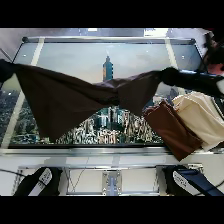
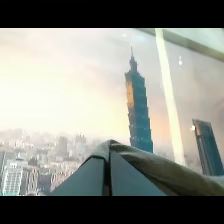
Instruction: Fold the shirts.
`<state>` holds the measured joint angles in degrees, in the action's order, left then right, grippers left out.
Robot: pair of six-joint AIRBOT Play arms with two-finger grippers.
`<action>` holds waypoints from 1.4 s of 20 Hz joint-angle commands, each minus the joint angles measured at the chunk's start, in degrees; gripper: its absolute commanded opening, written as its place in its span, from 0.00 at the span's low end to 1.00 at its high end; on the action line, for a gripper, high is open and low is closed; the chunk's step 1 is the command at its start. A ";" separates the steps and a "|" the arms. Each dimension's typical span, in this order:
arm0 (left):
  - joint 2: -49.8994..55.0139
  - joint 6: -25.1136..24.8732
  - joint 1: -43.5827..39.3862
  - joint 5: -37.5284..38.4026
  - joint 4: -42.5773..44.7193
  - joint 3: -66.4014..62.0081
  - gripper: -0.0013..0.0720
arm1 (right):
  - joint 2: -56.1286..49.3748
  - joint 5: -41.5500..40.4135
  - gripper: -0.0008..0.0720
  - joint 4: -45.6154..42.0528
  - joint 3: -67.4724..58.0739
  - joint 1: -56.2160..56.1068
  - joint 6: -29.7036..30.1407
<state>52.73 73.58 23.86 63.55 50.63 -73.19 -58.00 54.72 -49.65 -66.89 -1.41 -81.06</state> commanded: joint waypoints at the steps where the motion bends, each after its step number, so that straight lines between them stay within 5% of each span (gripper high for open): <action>1: 11.34 0.98 -7.54 -3.52 5.40 1.44 0.04 | -13.99 -4.61 0.05 0.50 3.52 -5.01 -0.44; 5: 23.39 1.29 -15.45 -19.34 4.68 1.46 0.09 | -24.26 -17.44 0.05 1.62 3.58 -9.16 -0.42; 7: 24.72 1.25 -15.85 -28.50 -0.55 1.46 0.76 | -24.61 -24.46 0.18 2.05 3.54 -9.42 -0.11; 8: 24.59 1.25 -15.50 -32.26 -2.78 0.83 0.87 | -24.46 -26.73 0.36 1.81 2.97 -8.87 -0.11; 9: 24.59 1.22 -14.93 -33.31 -3.52 -0.79 0.87 | -24.24 -27.19 0.49 1.57 1.88 -7.91 0.00; 13: 21.90 -2.05 -10.95 -26.51 -3.43 -8.37 0.87 | -19.87 -20.50 0.49 -6.99 -3.10 -0.17 -0.17; 18: 15.08 -5.97 -6.99 -18.62 -2.62 -9.01 0.87 | -16.04 4.72 0.50 -4.07 0.46 0.72 0.83; 20: 14.47 -6.16 -7.06 -16.28 -2.23 -9.01 0.87 | -16.09 -3.30 0.50 5.90 7.21 -7.48 2.75; 22: 14.53 -6.16 -7.06 -14.51 -2.16 -8.96 0.87 | -17.00 -20.02 0.78 15.56 13.81 -18.23 2.71; 25: 14.53 -7.41 -7.06 -13.07 -2.19 -8.96 0.87 | -22.27 -36.39 0.78 31.98 16.35 -27.74 3.04; 28: 14.53 -9.20 -7.06 -12.63 -2.16 -8.94 0.87 | -29.38 -35.32 0.78 39.65 13.60 -30.77 6.62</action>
<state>67.42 66.00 16.71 49.65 48.51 -82.08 -82.11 24.93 -21.39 -52.93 -27.11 -77.14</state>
